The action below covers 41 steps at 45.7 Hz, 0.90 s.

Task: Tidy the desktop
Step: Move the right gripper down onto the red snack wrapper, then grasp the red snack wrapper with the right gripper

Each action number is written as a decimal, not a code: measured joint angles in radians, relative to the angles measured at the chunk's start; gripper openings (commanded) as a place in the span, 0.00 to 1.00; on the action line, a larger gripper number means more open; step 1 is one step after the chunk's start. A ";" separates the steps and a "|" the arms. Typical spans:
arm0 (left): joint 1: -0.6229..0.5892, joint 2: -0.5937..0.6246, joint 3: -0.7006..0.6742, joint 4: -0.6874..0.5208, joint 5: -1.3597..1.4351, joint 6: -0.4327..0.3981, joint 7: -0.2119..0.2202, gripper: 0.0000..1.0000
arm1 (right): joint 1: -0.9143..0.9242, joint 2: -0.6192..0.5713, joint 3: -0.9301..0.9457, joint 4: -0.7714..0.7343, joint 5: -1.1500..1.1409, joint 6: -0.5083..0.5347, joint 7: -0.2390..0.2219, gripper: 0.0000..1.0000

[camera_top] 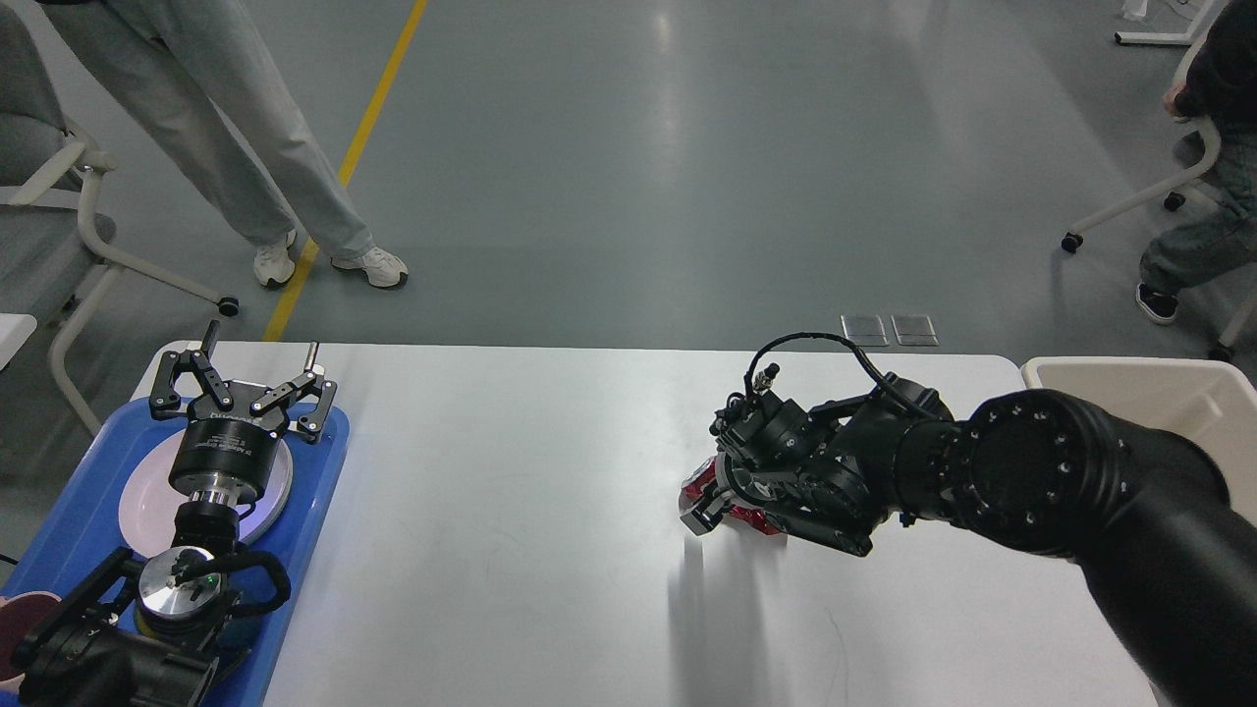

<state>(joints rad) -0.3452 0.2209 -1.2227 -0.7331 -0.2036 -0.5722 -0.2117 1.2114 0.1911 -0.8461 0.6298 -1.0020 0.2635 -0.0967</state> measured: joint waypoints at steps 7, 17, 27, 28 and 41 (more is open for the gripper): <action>0.000 0.000 0.000 0.000 0.000 0.000 0.000 0.96 | -0.041 -0.002 -0.001 -0.036 -0.005 -0.034 0.000 0.99; 0.000 0.000 0.000 0.000 0.000 0.000 0.000 0.96 | -0.050 -0.004 0.003 -0.039 -0.005 -0.054 0.000 0.99; 0.000 0.000 0.000 0.000 0.000 0.000 0.000 0.96 | -0.074 -0.007 0.006 -0.038 0.003 -0.076 -0.002 0.91; 0.000 0.000 0.000 0.000 0.000 0.000 0.000 0.96 | -0.075 -0.007 0.006 -0.038 0.004 -0.077 -0.002 0.90; 0.000 0.000 -0.001 0.000 0.000 0.000 0.000 0.96 | -0.090 -0.007 0.009 -0.039 0.013 -0.084 -0.010 0.62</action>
<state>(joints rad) -0.3452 0.2209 -1.2235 -0.7332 -0.2034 -0.5722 -0.2117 1.1211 0.1840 -0.8376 0.5912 -0.9888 0.1798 -0.1065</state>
